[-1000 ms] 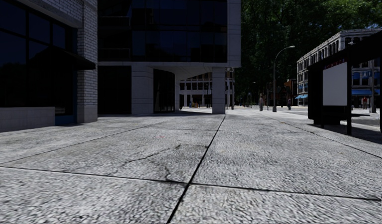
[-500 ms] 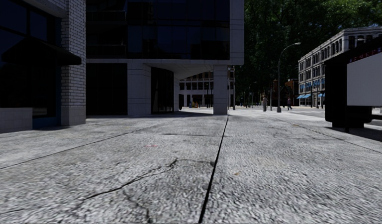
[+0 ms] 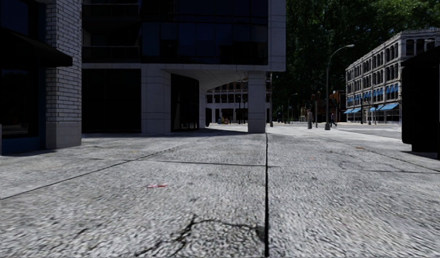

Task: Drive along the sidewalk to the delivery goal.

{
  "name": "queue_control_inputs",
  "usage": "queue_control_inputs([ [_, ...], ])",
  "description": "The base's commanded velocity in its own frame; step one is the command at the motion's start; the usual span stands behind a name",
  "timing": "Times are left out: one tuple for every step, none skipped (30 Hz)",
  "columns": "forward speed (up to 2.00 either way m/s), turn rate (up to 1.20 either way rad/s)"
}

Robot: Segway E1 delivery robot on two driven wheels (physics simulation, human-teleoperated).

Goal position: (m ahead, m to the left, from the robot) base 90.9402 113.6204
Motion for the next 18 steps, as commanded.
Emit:
queue_control_inputs([
  [2.0, 0.0],
  [2.0, 0.0],
  [2.0, 0.0],
  [2.0, 0.0],
  [2.0, 0.0],
  [2.0, 0.0],
  [2.0, 0.0],
  [2.0, 0.0],
  [2.0, 0.0],
  [2.0, 0.0],
  [2.0, 0.0],
  [2.0, 0.0],
  [2.0, 0.0],
  [2.0, 0.0],
  [2.0, 0.0],
  [2.0, 0.0],
  [2.0, 0.0],
  [2.0, 0.0],
])
